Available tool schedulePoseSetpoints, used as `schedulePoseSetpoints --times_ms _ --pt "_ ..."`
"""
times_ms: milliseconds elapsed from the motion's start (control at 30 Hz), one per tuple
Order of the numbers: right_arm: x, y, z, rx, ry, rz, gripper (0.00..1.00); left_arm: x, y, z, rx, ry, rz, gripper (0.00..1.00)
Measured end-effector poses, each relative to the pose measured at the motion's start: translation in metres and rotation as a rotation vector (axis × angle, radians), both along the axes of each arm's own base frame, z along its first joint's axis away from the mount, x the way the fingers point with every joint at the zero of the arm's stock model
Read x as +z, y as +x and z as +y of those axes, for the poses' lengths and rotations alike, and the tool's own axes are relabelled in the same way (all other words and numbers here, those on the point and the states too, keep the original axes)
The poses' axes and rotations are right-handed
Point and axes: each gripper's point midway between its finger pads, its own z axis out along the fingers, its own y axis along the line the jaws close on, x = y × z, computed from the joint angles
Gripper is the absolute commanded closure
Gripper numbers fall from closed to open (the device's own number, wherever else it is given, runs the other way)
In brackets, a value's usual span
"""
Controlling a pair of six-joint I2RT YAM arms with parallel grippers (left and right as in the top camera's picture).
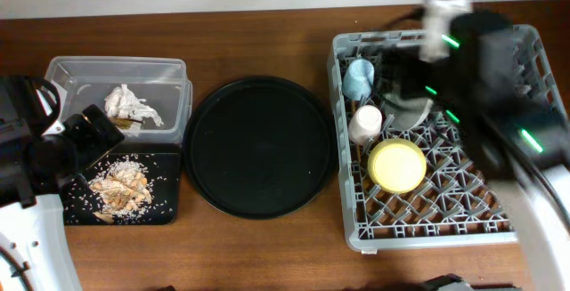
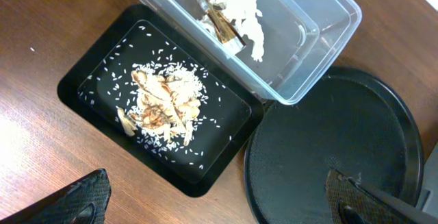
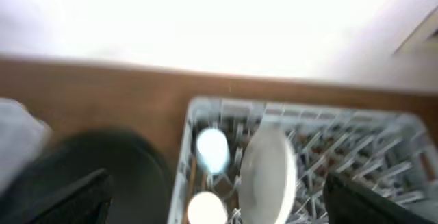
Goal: Sort waste into correct bins and load items into the dishwasher rack
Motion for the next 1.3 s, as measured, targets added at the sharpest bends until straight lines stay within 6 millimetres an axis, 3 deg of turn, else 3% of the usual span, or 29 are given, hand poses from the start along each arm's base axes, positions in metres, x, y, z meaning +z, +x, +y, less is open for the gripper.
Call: schedulePoseSetpoints --times_ms 67,133,200,267,300,367,467,533,567,667,800,867,1000,1300 --pt "0.067 -0.069 -0.019 -0.001 0.06 -0.219 0.02 0.0 0.0 0.0 0.0 0.001 -0.001 0.01" --pt "0.102 -0.12 -0.035 -0.012 0.097 -0.365 0.02 0.0 0.0 0.0 0.0 0.0 -0.001 0.01" --pt "0.122 -0.17 -0.053 -0.031 0.126 -0.486 0.02 0.0 0.0 0.0 0.0 0.0 -0.001 0.01" --pt "0.116 -0.218 -0.071 -0.075 0.14 -0.579 0.02 0.0 0.0 0.0 0.0 0.0 0.002 0.01" --pt "0.097 -0.24 -0.08 -0.11 0.138 -0.62 0.01 0.0 0.0 0.0 0.0 0.0 0.0 0.01" --pt "0.077 -0.249 -0.085 -0.147 0.138 -0.671 0.01 -0.001 0.0 0.0 0.0 -0.001 0.003 0.01" --pt "0.015 -0.229 -0.082 -0.182 0.114 -0.677 0.02 0.0 0.0 0.0 0.0 -0.001 0.002 0.01" --pt "-0.036 -0.198 -0.074 -0.15 0.108 -0.63 0.02 0.0 0.0 0.0 0.0 0.0 0.002 0.01" --pt "-0.038 -0.189 -0.072 -0.138 0.129 -0.671 0.02 0.0 0.001 0.0 0.0 0.0 0.002 0.01" --pt "-0.075 -0.152 -0.065 -0.107 0.204 -0.682 0.02 0.0 0.001 0.0 0.0 0.0 0.001 0.01" --pt "-0.121 -0.121 -0.064 -0.105 0.267 -0.668 0.02 0.0 0.001 0.0 0.0 0.0 0.001 0.01" --pt "-0.134 -0.115 -0.064 -0.109 0.273 -0.658 0.02 0.0 0.001 0.0 0.0 0.0 0.002 0.01" --pt "-0.187 -0.1 -0.065 -0.126 0.269 -0.563 0.02 0.0 0.0 0.0 0.0 -0.001 0.002 0.01" --pt "-0.248 -0.094 -0.066 -0.156 0.257 -0.404 0.02 0.0 0.0 0.0 0.0 -0.001 0.002 0.01"
